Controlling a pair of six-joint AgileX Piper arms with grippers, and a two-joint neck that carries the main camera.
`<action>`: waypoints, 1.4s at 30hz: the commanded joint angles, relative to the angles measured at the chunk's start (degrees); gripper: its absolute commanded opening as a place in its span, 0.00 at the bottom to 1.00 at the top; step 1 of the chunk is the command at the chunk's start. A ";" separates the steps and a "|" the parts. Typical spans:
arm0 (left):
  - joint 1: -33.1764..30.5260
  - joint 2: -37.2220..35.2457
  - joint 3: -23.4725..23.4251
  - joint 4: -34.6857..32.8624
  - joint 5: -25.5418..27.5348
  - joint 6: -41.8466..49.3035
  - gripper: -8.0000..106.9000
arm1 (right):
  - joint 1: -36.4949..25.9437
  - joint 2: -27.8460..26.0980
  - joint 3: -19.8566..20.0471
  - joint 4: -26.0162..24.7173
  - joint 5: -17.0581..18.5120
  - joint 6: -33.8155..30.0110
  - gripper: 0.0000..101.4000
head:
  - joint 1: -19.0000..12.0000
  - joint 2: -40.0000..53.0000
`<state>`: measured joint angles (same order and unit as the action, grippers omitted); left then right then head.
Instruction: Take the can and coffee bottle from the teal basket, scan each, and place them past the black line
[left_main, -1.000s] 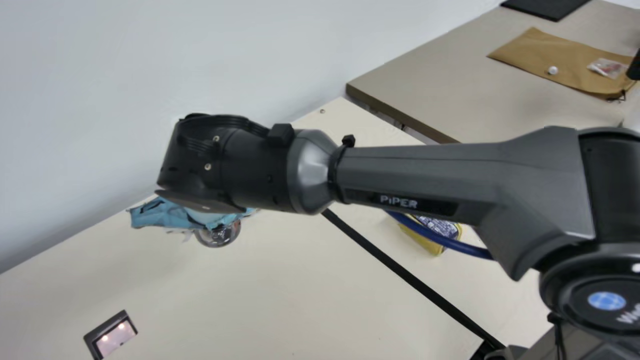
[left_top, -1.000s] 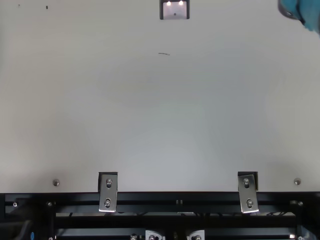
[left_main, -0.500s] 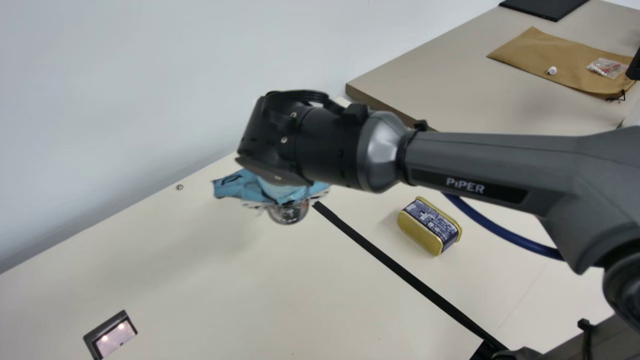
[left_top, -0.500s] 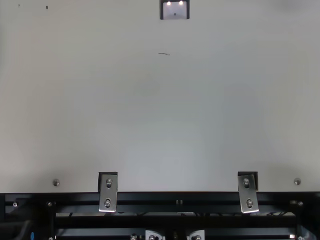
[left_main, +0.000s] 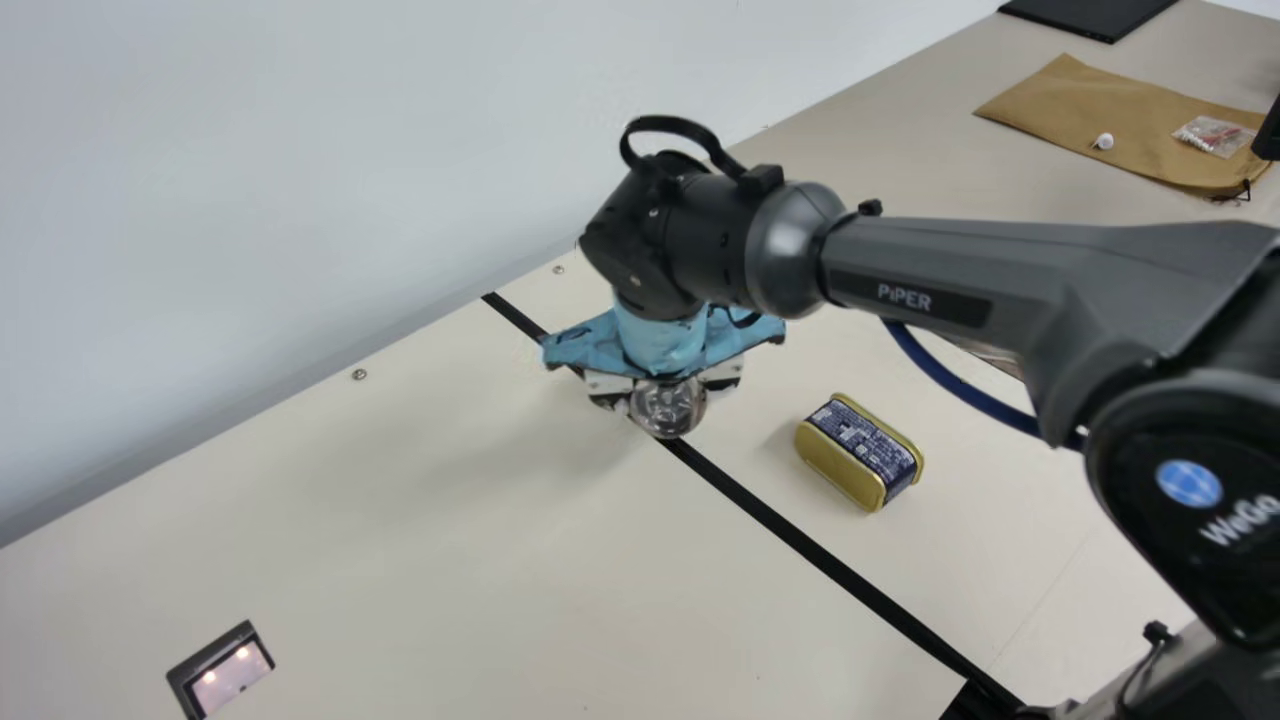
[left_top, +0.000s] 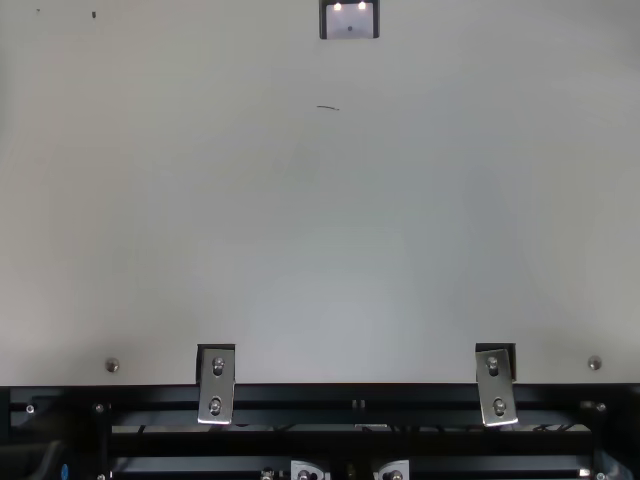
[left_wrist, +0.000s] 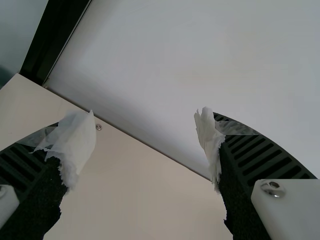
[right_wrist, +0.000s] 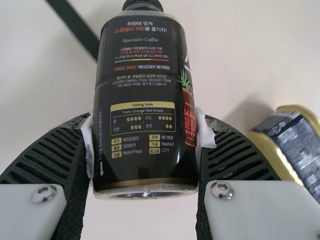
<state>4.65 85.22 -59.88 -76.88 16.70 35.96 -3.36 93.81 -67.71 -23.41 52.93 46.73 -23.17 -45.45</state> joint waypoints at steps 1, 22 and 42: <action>0.00 0.00 0.00 0.00 0.00 0.00 0.85 | -3.02 1.58 -0.90 0.55 0.20 -2.06 0.00 | -1.83 -0.90; 0.00 0.00 0.00 0.00 0.00 0.00 0.85 | -9.46 10.60 -6.49 2.22 2.78 -9.09 0.00 | -1.83 -0.90; 0.00 0.00 0.00 0.00 0.00 0.00 0.85 | -6.81 1.13 -8.43 -0.70 9.28 -6.79 1.00 | -1.83 -0.90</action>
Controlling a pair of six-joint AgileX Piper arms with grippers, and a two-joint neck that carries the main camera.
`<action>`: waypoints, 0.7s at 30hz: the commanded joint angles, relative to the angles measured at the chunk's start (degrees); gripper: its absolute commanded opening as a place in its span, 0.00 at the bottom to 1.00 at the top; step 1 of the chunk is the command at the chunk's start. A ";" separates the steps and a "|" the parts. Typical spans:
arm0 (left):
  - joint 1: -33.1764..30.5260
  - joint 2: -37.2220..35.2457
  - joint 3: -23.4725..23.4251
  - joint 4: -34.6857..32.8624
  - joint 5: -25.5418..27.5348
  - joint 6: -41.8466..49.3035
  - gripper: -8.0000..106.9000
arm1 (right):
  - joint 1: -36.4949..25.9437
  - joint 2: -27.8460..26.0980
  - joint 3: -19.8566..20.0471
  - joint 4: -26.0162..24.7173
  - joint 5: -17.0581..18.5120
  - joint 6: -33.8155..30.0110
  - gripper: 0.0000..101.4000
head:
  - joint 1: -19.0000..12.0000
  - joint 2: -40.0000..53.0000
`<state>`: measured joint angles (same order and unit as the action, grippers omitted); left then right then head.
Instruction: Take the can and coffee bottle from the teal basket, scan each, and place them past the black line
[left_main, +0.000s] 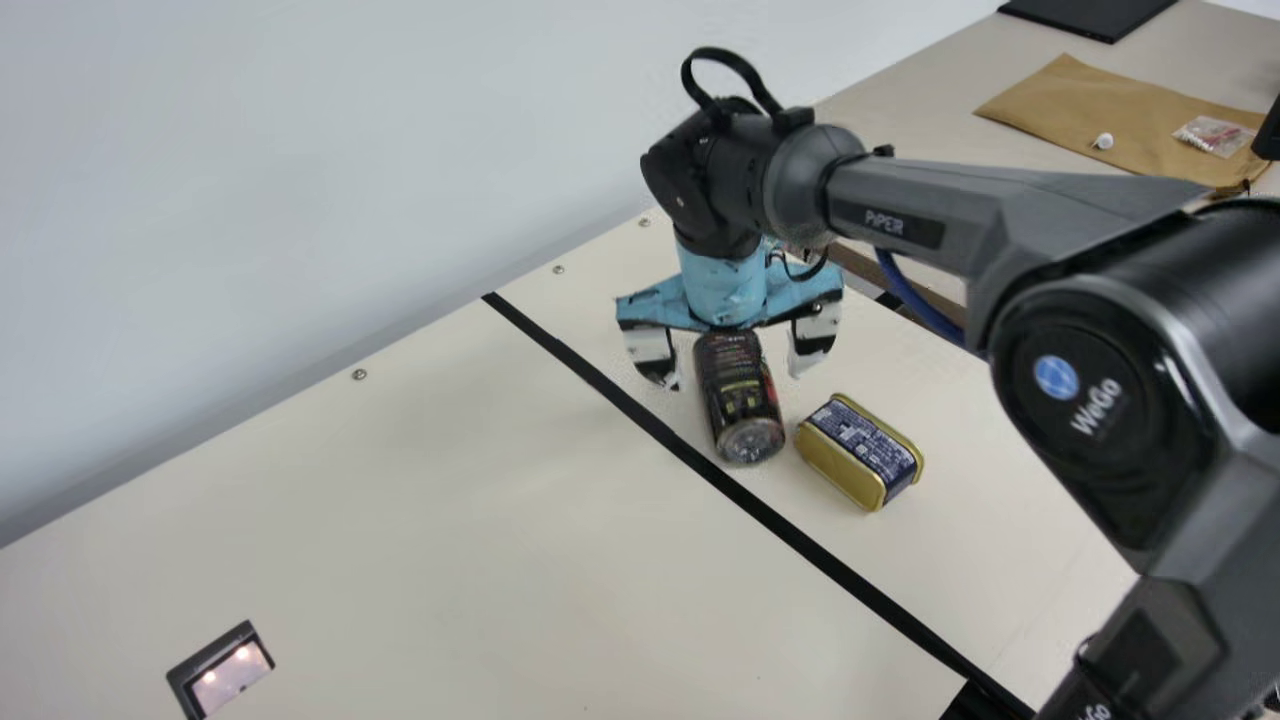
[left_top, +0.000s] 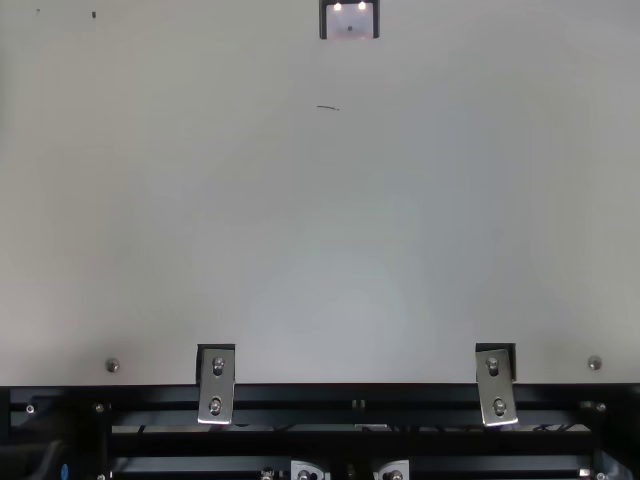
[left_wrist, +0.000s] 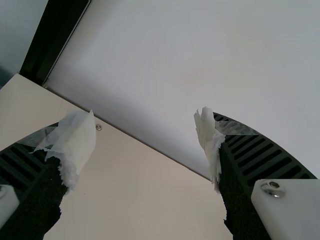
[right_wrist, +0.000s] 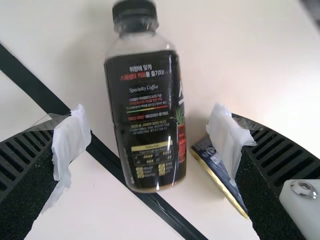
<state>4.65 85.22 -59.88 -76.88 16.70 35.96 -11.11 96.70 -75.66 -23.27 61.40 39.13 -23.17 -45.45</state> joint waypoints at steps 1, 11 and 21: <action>0.00 0.00 0.00 0.00 0.00 0.00 0.85 | 1.75 -2.77 -0.92 -1.28 1.48 1.27 1.00 | -1.83 -0.90; 0.00 0.00 0.00 0.00 0.00 0.00 0.85 | 10.76 -10.74 -3.61 1.81 3.02 4.02 1.00 | -1.83 -0.90; 0.00 0.00 0.00 0.00 0.00 0.00 0.85 | 20.52 -18.50 -0.32 5.33 -1.16 9.34 1.00 | -1.83 -0.90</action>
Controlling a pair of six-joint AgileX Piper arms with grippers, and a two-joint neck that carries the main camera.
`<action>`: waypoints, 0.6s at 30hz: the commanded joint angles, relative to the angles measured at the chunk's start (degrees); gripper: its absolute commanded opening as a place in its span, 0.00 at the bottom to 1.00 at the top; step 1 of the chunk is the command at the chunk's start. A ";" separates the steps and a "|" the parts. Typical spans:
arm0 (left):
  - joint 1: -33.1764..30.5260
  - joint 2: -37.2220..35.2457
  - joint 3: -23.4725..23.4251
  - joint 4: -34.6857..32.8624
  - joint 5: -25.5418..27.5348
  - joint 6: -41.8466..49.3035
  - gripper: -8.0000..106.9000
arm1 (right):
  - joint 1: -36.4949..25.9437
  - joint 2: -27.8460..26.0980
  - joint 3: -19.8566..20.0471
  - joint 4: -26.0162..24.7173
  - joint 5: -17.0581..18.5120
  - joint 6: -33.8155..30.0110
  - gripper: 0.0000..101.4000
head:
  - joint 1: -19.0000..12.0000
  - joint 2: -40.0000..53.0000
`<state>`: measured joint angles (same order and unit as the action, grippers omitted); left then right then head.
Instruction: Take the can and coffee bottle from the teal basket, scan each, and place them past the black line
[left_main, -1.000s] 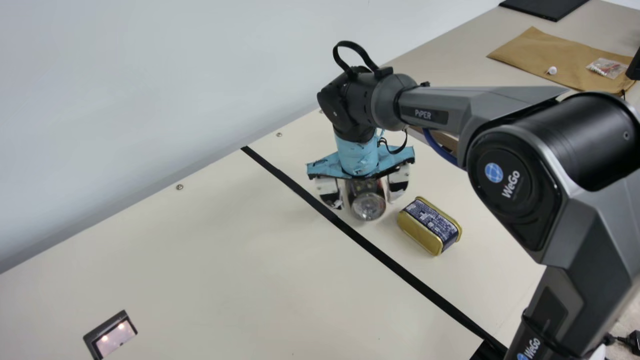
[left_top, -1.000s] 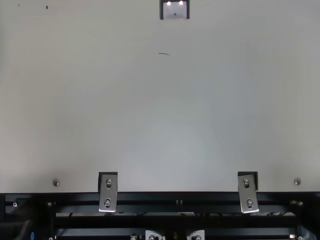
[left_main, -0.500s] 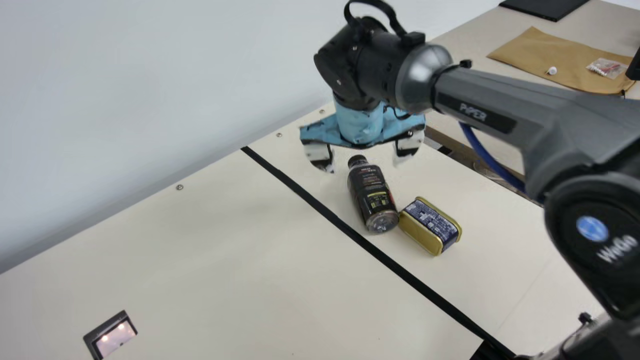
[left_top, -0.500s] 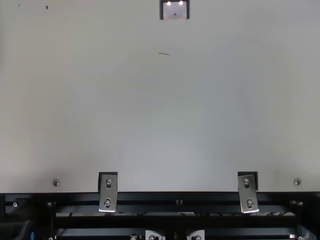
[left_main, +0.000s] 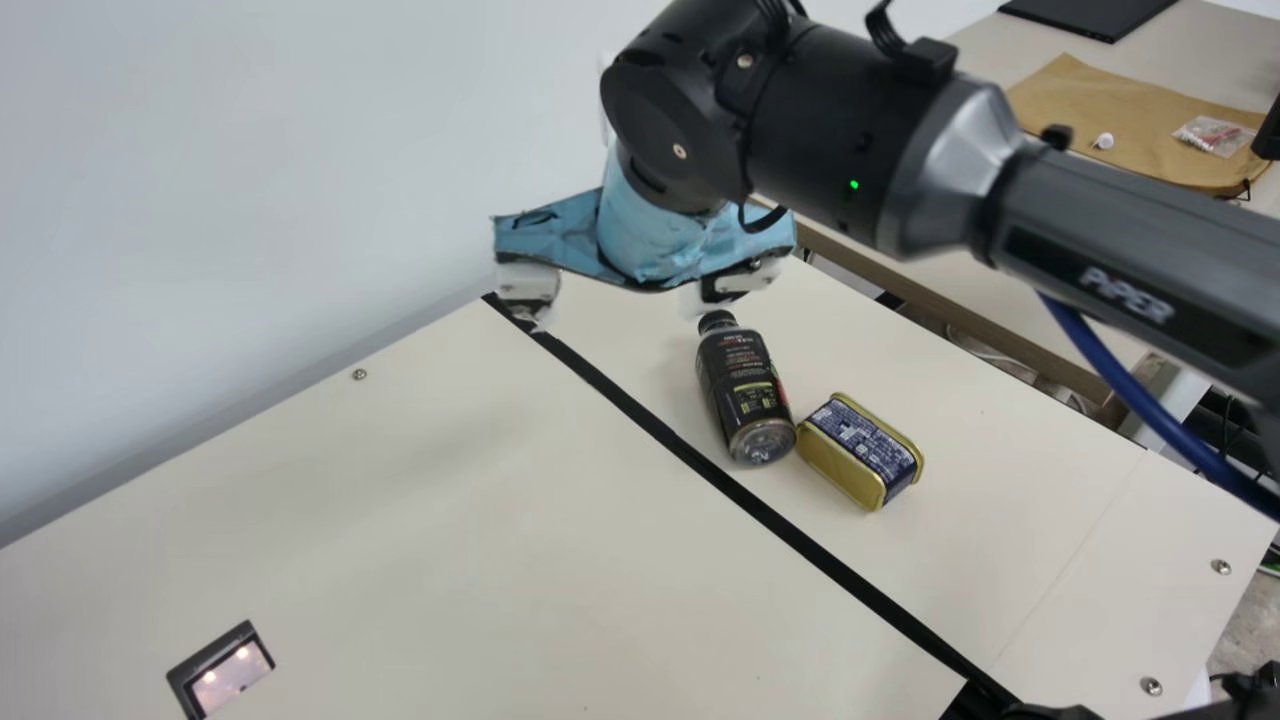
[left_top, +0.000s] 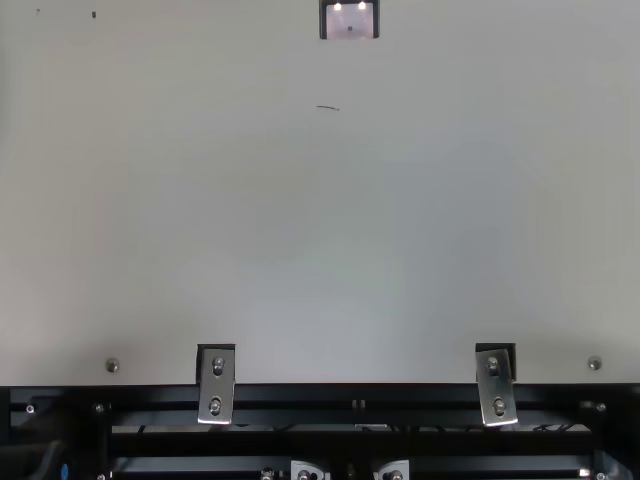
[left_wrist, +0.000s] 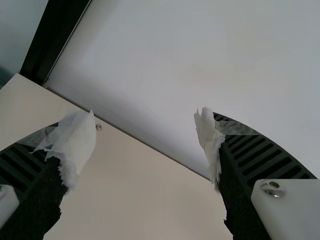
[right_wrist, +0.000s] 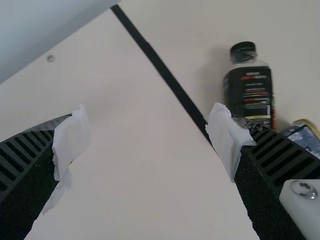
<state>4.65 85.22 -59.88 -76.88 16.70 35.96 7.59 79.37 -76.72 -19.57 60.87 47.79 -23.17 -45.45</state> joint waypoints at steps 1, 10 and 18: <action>0.00 0.00 0.00 0.00 0.00 0.00 0.85 | 0.00 0.00 0.00 0.00 0.00 0.00 1.00 | -1.83 -0.90; 0.00 0.00 0.00 0.00 0.00 0.00 0.85 | 1.94 -1.38 0.66 1.51 -0.38 0.82 1.00 | -1.33 1.92; 0.00 0.00 0.00 0.00 0.00 0.00 0.85 | 1.94 -1.38 0.66 1.49 -0.38 0.82 1.00 | -1.55 18.39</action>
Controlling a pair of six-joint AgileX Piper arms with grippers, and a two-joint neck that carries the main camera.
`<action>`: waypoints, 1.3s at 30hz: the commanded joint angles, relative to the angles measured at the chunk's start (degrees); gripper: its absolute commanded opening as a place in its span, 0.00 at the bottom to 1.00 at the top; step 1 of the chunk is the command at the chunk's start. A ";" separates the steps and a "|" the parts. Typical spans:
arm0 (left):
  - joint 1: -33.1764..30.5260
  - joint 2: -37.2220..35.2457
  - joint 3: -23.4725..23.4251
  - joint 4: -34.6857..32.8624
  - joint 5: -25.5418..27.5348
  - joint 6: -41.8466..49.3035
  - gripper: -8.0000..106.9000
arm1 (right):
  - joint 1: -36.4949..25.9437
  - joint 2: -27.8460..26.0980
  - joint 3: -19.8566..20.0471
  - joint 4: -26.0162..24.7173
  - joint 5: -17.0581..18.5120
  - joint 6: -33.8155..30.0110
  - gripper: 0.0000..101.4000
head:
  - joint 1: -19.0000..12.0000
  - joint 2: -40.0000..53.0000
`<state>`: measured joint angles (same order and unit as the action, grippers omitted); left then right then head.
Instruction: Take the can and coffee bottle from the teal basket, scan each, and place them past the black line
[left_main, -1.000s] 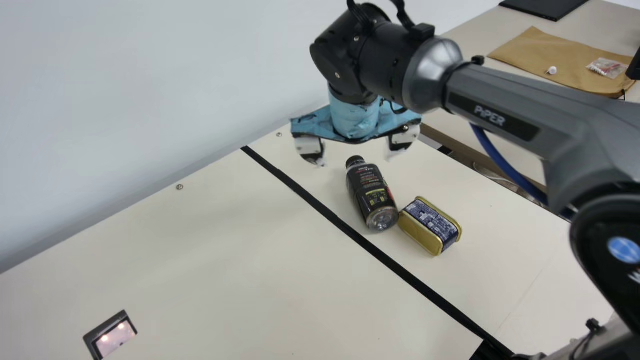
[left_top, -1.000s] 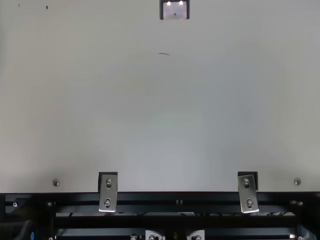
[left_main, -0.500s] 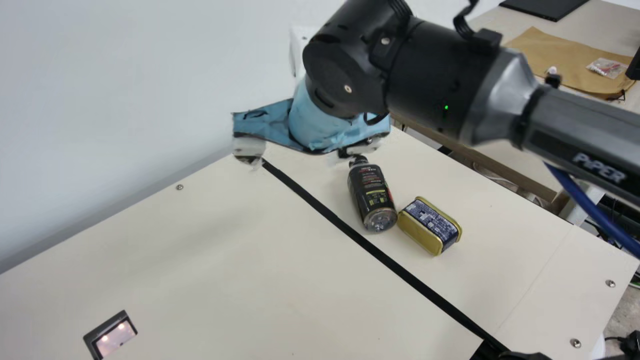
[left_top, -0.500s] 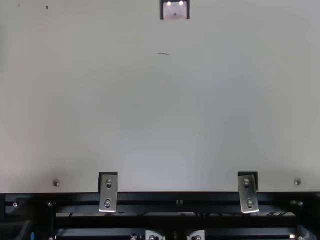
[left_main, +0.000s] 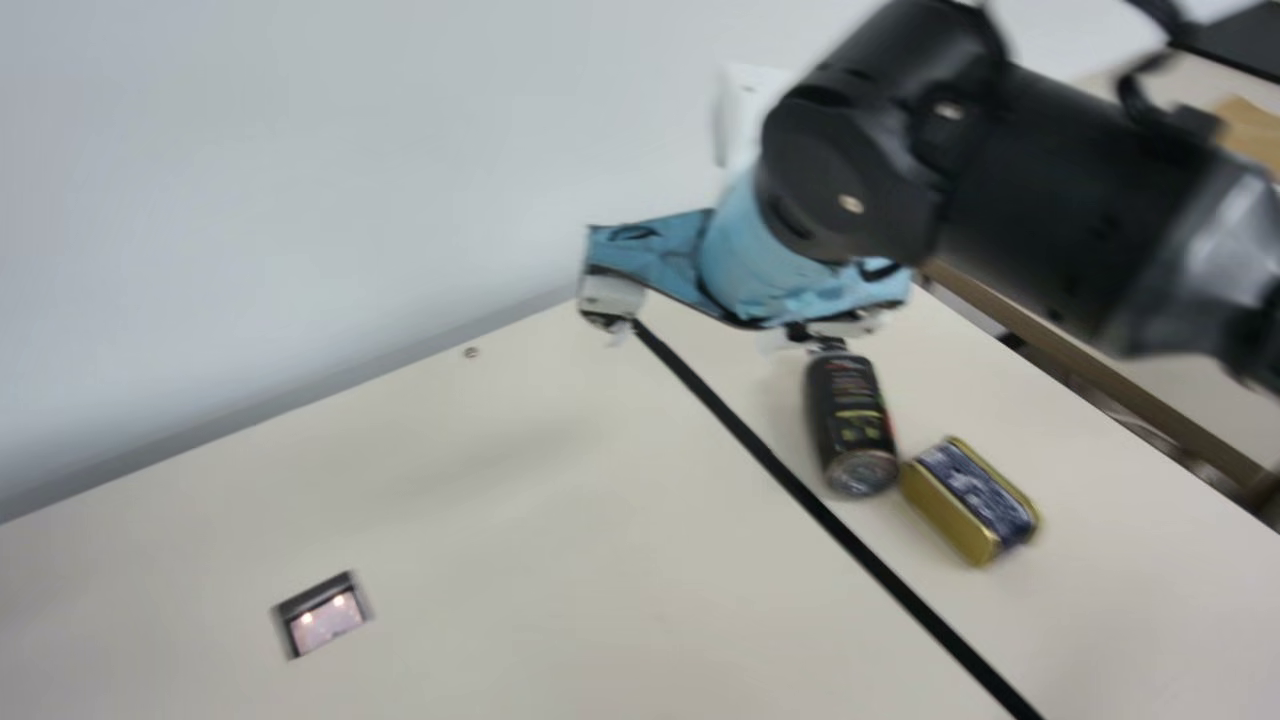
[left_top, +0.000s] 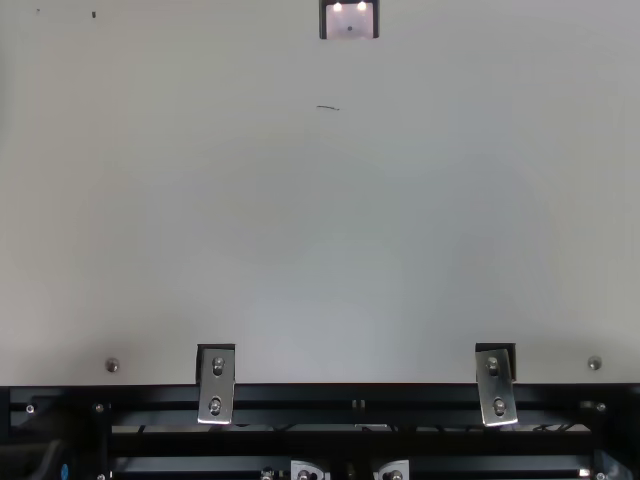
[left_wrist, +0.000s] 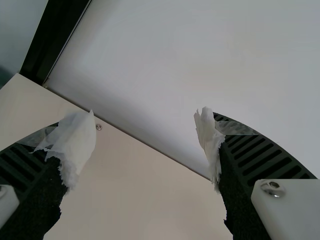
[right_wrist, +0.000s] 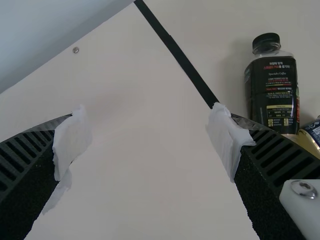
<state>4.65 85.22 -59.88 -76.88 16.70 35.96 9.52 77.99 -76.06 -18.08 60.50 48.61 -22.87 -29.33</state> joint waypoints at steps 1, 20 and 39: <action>0.00 0.00 0.00 0.00 0.00 0.00 0.85 | 0.00 0.00 0.00 0.00 0.00 0.00 1.00 | -1.90 4.43; -1.72 -6.68 2.85 1.94 -4.82 6.42 0.85 | 2.36 -2.66 1.88 -0.03 2.12 3.75 1.00 | -1.98 8.49; -8.06 -24.17 17.82 -3.48 -11.92 26.97 0.85 | 11.98 -13.37 16.50 -8.37 -7.59 27.17 1.00 | -1.98 8.49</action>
<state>-3.40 60.77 -41.78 -80.36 4.78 63.17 21.47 65.77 -62.33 -24.06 55.72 72.41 -23.46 -21.11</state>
